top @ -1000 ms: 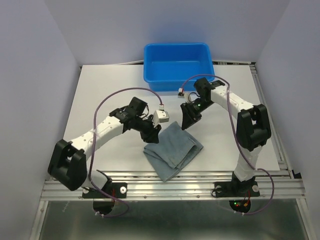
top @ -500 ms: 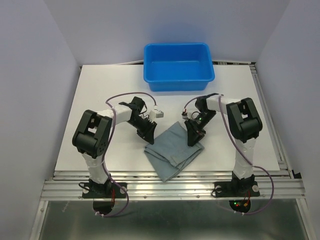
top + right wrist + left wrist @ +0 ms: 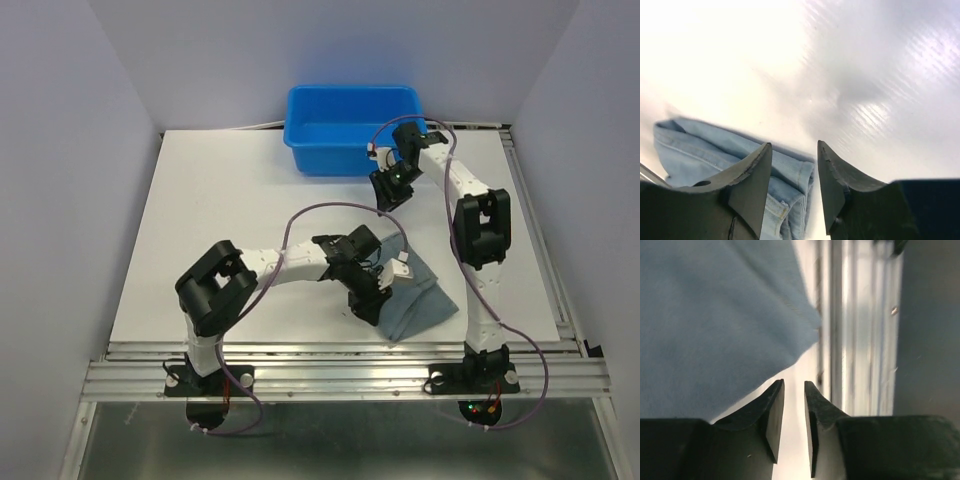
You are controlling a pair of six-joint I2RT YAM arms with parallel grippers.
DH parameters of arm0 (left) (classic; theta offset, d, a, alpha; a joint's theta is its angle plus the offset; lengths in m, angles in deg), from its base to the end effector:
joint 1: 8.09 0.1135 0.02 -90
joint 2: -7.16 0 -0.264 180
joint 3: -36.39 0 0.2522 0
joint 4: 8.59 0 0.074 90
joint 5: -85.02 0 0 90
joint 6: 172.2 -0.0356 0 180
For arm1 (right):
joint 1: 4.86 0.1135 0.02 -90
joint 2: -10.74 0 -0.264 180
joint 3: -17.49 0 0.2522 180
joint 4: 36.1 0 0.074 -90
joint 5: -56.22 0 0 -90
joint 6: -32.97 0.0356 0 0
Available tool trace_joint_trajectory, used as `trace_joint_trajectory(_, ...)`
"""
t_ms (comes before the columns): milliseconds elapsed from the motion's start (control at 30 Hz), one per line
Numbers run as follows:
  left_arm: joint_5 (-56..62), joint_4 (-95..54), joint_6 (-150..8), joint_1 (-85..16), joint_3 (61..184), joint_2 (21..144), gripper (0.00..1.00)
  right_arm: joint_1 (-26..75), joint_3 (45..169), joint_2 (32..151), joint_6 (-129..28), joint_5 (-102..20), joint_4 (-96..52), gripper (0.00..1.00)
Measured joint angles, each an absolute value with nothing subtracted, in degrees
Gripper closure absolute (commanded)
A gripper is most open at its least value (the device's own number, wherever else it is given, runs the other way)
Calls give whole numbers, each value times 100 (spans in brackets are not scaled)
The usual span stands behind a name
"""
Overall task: Fold and stack the skirts
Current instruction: Fold the skirt
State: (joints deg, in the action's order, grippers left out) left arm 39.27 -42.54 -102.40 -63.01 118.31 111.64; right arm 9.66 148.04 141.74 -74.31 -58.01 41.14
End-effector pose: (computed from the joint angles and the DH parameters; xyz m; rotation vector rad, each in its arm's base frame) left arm 0.1945 -0.3202 0.1894 1.8036 1.8332 -1.2197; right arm 0.4495 0.1315 0.2067 -0.8464 2.7298 0.6057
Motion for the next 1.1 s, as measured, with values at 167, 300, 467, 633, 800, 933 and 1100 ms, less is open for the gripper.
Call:
trace_joint_trajectory(167, 4244, -3666, -9670, -6533, 12054, 11123, 61, 1084, 14863, 14003, -7363, -5632, 4086, 52)
trace_joint_trajectory(300, 4329, -3458, -9292, -6069, 12052, 10587, 62, 1113, 13374, 12891, -7216, -5523, 3697, 48)
trace_joint_trajectory(467, 4041, -3414, -9250, -5221, 12052, 9864, 62, 1093, 11768, 11260, -6915, -5239, 3443, 47)
trace_joint_trajectory(633, 3459, -3417, -9357, -4887, 11934, 9936, 62, 1019, 10951, 10839, -6858, -4974, 3273, 48)
trace_joint_trajectory(800, 2659, -3395, -9408, -4778, 11916, 10491, 62, 999, 10524, 10863, -6934, -4915, 3310, 48)
trace_joint_trajectory(933, 2196, -3430, -9694, -4780, 11951, 11158, 64, 999, 10048, 10904, -7081, -4666, 3236, 49)
trace_joint_trajectory(1100, 2096, -3447, -9972, -4830, 11715, 11416, 68, 909, 9919, 11451, -7168, -4330, 3094, 51)
